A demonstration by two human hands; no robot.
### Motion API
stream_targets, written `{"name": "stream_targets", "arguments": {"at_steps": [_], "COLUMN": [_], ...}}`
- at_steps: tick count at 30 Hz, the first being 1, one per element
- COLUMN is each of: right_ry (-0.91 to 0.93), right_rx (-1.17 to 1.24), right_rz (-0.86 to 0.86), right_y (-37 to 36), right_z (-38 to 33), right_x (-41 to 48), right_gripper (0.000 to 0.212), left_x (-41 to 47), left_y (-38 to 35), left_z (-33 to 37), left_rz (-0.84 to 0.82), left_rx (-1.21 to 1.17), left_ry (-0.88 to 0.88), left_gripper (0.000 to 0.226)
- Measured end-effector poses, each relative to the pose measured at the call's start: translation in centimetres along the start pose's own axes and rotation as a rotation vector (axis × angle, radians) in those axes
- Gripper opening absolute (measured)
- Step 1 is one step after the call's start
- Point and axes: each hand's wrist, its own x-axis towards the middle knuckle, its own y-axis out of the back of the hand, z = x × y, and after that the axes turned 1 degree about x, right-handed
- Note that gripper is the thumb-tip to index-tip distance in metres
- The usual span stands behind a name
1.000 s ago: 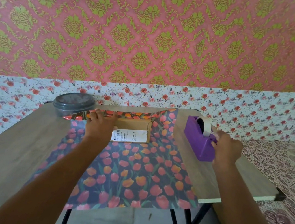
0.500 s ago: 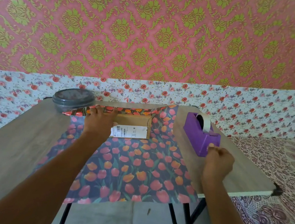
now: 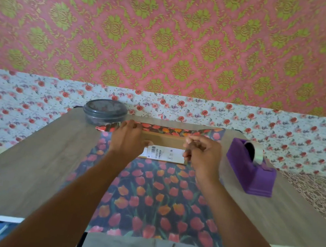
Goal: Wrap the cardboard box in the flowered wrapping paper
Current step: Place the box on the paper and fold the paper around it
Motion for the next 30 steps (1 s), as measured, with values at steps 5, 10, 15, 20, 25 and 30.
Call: {"name": "stream_targets", "arguments": {"at_steps": [5, 10, 15, 20, 25, 30], "right_ry": [-0.128, -0.237, -0.351, -0.458, -0.532, -0.646], "right_rx": [0.013, -0.134, -0.335, -0.307, -0.358, -0.360], "right_rz": [-0.125, -0.152, -0.252, -0.269, -0.316, -0.445], "right_y": [-6.4, -11.0, -13.0, -13.4, -14.0, -14.6], "right_z": [-0.6, -1.6, -0.8, -0.3, -1.0, -1.9], "right_x": [1.9, 4.7, 6.6, 7.6, 8.8, 9.6], "right_gripper": [0.055, 0.035, 0.021, 0.017, 0.015, 0.005], "left_x": [-0.4, -0.6, -0.5, -0.5, -0.5, -0.2], "left_y": [0.2, 0.6, 0.8, 0.4, 0.1, -0.4], "left_z": [-0.7, -1.4, -3.4, -4.2, -4.1, -4.4], "left_rz": [0.063, 0.063, 0.063, 0.114, 0.161, 0.195], "left_rx": [0.009, -0.055, -0.185, -0.210, -0.274, -0.301], "left_ry": [-0.012, -0.044, -0.048, -0.051, 0.002, 0.004], "left_gripper": [0.066, 0.050, 0.038, 0.031, 0.021, 0.023]}}
